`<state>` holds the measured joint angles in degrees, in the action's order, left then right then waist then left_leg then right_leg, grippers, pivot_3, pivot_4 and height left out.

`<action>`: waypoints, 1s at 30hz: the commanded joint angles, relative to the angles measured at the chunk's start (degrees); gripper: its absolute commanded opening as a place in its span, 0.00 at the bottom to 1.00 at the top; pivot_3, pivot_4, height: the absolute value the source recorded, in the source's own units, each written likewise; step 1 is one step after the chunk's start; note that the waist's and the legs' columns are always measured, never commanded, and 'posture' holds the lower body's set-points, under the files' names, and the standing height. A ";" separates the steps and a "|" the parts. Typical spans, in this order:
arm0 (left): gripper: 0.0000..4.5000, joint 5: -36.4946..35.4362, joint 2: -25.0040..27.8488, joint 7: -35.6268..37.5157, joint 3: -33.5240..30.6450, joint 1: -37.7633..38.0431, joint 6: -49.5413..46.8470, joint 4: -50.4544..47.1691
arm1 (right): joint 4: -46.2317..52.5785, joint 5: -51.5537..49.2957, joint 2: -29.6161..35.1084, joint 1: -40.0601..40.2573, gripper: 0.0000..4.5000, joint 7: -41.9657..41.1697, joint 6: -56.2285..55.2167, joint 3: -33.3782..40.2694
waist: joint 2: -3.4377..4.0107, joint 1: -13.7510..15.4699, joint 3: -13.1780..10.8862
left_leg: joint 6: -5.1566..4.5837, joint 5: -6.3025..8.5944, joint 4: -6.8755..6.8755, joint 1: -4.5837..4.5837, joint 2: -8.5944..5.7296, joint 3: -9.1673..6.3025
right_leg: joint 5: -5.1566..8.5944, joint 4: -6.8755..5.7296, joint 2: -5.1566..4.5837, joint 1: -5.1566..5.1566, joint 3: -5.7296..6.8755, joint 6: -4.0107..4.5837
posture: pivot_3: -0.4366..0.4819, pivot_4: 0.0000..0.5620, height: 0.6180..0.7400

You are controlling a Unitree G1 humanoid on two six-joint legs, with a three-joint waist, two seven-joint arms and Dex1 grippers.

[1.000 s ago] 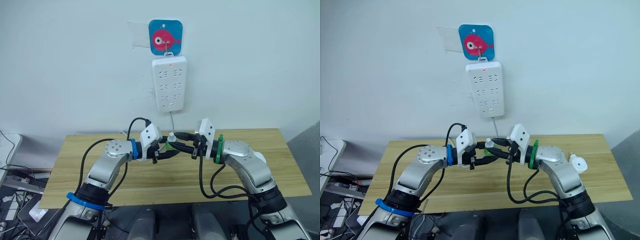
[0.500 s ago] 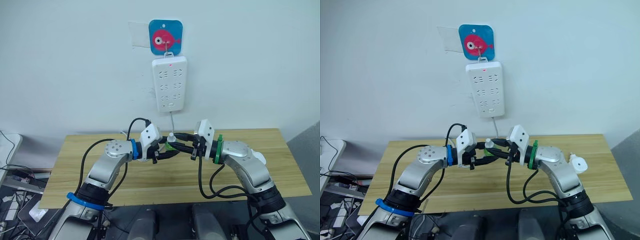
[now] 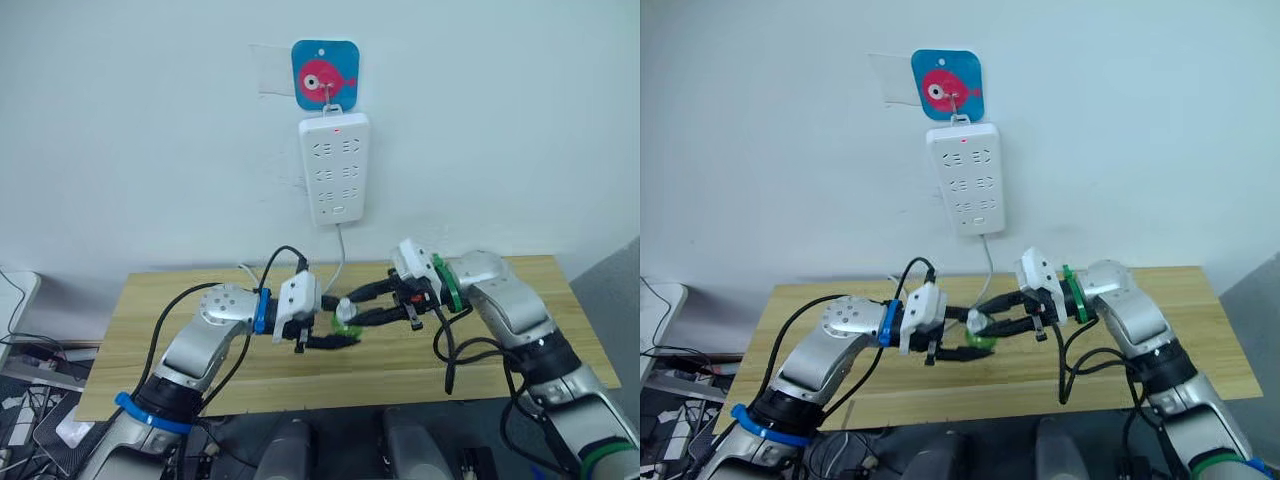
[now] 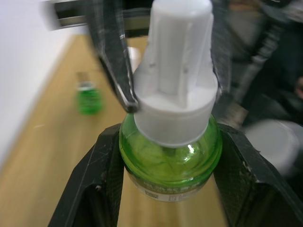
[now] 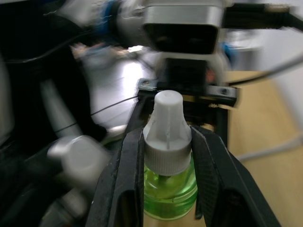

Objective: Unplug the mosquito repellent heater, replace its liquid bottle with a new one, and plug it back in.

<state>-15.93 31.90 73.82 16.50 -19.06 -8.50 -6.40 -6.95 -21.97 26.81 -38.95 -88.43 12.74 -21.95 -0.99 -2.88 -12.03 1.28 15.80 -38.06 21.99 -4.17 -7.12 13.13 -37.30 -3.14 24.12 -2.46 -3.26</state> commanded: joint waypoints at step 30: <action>0.50 0.04 -5.87 -16.60 -4.28 1.01 -2.96 -0.84 | 23.00 -4.94 2.93 15.07 1.00 31.88 14.36 8.95 | -0.01 1.13 0.00 | 0.01 0.00 -0.05 0.13 0.05 -0.02 | -0.02 0.01 -0.08 0.07 -0.02 0.04 | 0.42 0.33 1.00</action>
<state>-15.50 26.47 57.97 13.14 -17.85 -11.28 -5.15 12.86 -27.54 30.51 -24.14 -59.83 26.01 -14.07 -1.00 -1.76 -12.03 1.29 15.80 -38.12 22.11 -4.13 -7.14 13.10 -37.28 -3.22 24.17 -2.48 -3.23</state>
